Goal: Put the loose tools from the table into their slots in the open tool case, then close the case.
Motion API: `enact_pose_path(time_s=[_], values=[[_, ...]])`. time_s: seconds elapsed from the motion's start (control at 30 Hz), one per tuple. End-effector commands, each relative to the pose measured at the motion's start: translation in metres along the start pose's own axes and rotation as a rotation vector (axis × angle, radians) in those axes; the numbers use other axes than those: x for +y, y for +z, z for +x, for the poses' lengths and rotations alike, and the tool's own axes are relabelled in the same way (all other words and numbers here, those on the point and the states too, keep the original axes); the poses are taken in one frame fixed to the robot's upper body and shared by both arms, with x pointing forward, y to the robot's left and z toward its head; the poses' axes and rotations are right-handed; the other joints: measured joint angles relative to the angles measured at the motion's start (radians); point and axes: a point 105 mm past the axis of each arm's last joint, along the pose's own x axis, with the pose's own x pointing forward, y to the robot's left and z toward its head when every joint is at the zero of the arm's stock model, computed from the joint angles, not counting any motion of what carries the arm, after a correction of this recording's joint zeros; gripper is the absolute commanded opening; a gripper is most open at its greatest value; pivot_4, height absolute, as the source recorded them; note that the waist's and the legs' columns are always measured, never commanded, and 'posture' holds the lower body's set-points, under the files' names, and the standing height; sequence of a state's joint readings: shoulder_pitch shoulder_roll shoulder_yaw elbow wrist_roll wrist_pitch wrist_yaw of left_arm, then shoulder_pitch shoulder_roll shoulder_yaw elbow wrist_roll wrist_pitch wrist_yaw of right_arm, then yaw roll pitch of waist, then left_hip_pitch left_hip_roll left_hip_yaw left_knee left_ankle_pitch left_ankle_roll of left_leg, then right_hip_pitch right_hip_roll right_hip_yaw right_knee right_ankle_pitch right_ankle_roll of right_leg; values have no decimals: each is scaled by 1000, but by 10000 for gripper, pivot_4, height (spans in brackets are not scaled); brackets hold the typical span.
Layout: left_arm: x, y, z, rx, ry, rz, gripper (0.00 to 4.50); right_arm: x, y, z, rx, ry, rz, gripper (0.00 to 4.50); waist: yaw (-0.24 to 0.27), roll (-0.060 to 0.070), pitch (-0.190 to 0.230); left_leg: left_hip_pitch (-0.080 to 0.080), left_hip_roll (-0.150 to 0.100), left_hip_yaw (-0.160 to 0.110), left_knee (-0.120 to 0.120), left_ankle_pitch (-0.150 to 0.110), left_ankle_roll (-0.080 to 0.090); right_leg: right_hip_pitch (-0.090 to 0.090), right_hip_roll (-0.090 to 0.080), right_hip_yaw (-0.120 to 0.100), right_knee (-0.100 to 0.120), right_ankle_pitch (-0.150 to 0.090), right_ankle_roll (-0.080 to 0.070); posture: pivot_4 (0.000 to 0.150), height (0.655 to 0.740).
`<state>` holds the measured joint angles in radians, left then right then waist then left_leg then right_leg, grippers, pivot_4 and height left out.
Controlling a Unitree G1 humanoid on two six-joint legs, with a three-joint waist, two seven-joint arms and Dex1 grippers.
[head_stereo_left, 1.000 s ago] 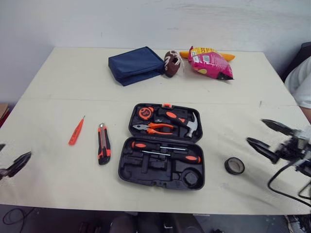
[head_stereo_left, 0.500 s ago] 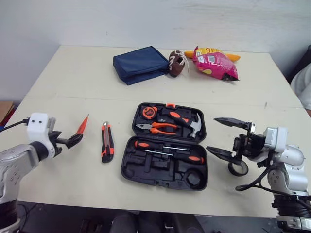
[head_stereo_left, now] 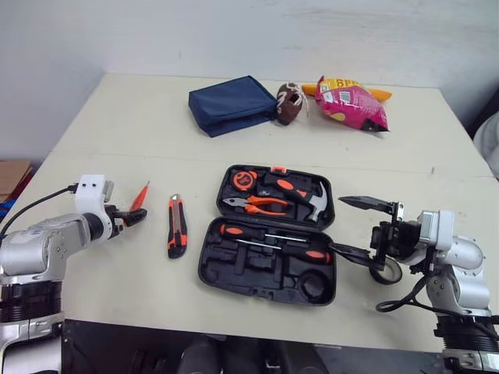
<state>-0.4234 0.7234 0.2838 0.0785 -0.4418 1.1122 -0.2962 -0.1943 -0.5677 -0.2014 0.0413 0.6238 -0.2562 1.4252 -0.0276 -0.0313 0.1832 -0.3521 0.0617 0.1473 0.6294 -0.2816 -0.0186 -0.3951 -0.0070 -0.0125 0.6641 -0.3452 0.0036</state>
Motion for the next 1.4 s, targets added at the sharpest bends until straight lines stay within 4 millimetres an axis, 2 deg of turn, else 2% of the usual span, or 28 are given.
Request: enact_pose_path(time_s=[0.03,0.13,0.17,0.3,0.37,0.43,0.53,0.6,0.67,0.8,0.87,0.93,1.0,1.13,1.23,1.4], values=[[-9,-23,13,95,-58,-34,18070,-2,8,2,-14,9,-27,45000,4,1,0,0,0,0,0,0,0,0,0,0,0,0,0,1500,7400],[-7,-29,15,111,-63,-42,3825,-1,7,2,-8,11,-17,45000,5,2,-1,0,-1,0,0,0,0,1,-1,0,-1,0,0,1500,7400],[-5,-30,15,108,-59,-42,2691,0,6,2,-6,10,-14,45000,4,3,-1,0,-1,0,0,0,0,1,-1,0,-1,0,1,1500,7400],[-1,-24,10,66,-45,-18,2693,2,4,2,-2,10,-6,45000,1,3,-1,0,-1,0,0,0,1,1,-1,0,-1,0,1,1500,7400],[5,-10,3,-21,-30,12,2693,3,3,3,1,13,-7,45000,0,3,-1,0,-1,0,0,0,1,1,-1,0,-1,0,1,1500,7400],[6,19,-14,-172,-34,99,2693,3,3,1,8,8,-9,45000,-1,2,-1,0,-1,0,0,0,0,1,-1,0,-1,0,1,1500,7400],[-9,52,-44,-362,-125,293,2693,2,3,-3,25,0,-14,45000,-4,-5,3,-2,0,0,0,0,0,-1,0,0,-1,0,1,1500,7400],[-35,60,-63,-420,-268,511,2693,0,2,-7,44,-4,-19,45000,-6,-7,4,-3,1,0,0,0,0,-2,0,-1,-1,0,1,1500,7400],[-64,52,-76,-410,-441,695,2693,-1,2,-10,57,-5,-21,45000,-6,-6,5,-3,0,0,-1,0,-1,-2,-1,-1,-2,0,1,1500,7400],[-107,31,-91,-373,-741,931,2693,1,0,-10,86,28,-24,45000,-4,-1,5,-3,0,1,-1,-1,1,-1,-1,0,-4,0,1,1500,7400],[-120,23,-93,-324,-839,997,2693,0,-1,-11,94,31,-23,45000,-4,-1,5,-3,0,1,-1,-1,1,-1,0,0,-3,0,0,1500,7400],[-138,10,-91,-204,-960,1086,2693,-1,-1,-11,107,34,-31,45000,-4,-1,5,-3,0,0,-1,-1,1,-1,0,0,-3,0,0,1500,7400],[-158,7,-88,-155,-1051,1141,2693,-4,-1,-12,116,12,-39,45000,-1,-1,5,-3,0,0,-1,-1,2,-1,0,0,-3,0,1,1500,7400],[-190,-3,-77,-55,-1155,1191,2693,1,1,-13,144,47,-27,45000,-1,-1,5,-3,-1,1,0,-1,2,-1,1,2,-4,1,2,1500,7400],[-198,-9,-70,45,-1162,1200,2693,7,1,-13,159,72,-12,45000,-10,-1,5,-4,0,2,1,-1,3,-1,2,3,-4,0,4,1500,7400],[-207,-4,-53,97,-1060,1229,2693,10,5,-8,157,58,-13,45000,-15,-1,6,-4,0,1,1,1,1,-2,3,4,-3,-1,4,1500,7400]])
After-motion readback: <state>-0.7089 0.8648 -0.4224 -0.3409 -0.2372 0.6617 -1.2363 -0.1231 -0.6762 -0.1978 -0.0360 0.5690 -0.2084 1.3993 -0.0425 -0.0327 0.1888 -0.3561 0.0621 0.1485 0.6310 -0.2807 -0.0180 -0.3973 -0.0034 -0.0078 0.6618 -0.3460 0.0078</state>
